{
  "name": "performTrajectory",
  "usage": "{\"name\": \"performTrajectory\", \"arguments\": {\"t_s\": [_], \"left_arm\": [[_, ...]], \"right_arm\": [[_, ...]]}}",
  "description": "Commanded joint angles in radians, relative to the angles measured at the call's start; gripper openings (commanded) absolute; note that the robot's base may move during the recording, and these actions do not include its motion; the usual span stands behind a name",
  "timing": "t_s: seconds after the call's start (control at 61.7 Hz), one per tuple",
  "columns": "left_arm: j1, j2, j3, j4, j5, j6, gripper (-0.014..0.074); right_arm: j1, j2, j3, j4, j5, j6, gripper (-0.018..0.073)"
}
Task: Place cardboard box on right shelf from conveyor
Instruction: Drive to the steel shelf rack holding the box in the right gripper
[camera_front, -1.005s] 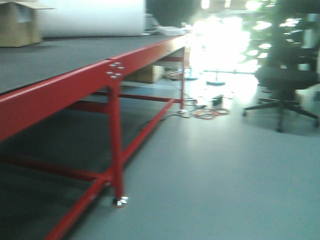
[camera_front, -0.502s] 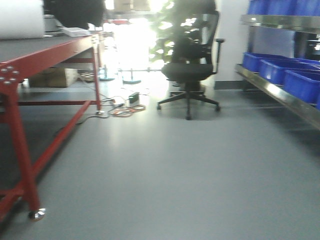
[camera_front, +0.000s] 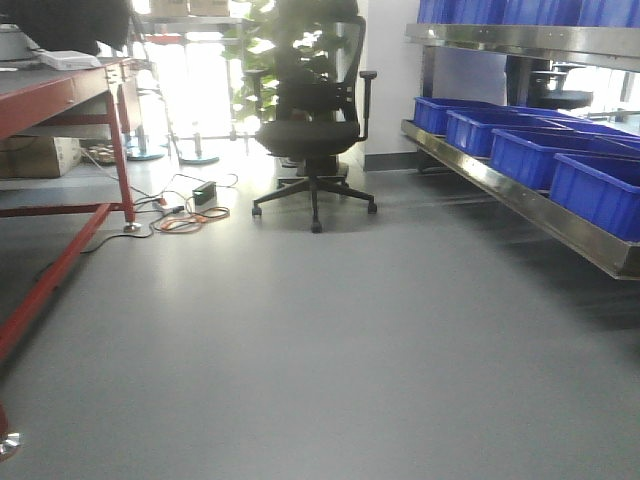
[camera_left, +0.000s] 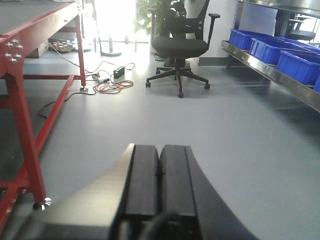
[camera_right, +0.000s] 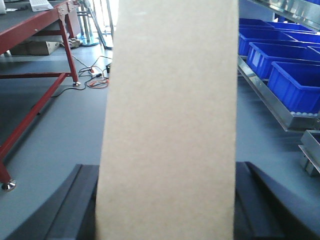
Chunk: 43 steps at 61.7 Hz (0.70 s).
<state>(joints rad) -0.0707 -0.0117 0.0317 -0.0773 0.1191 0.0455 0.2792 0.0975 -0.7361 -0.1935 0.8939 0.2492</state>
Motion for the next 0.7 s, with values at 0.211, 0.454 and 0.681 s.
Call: {"name": "performTrajectory", "arguments": {"t_s": [0.211,0.454,0.681], "left_arm": [[-0.014,-0.017,0.009,-0.006,-0.088,0.000,-0.0116],[-0.014,-0.017,0.009,-0.006,-0.088,0.000,-0.0116],[-0.014,-0.017,0.009,-0.006,-0.088,0.000,-0.0116]], "right_arm": [[-0.006,0.020,-0.025,-0.016,-0.106,-0.009,0.0214],[-0.006,0.020,-0.025,-0.016,-0.106,-0.009,0.0214],[-0.006,0.020,-0.025,-0.016,-0.106,-0.009,0.0214]]}}
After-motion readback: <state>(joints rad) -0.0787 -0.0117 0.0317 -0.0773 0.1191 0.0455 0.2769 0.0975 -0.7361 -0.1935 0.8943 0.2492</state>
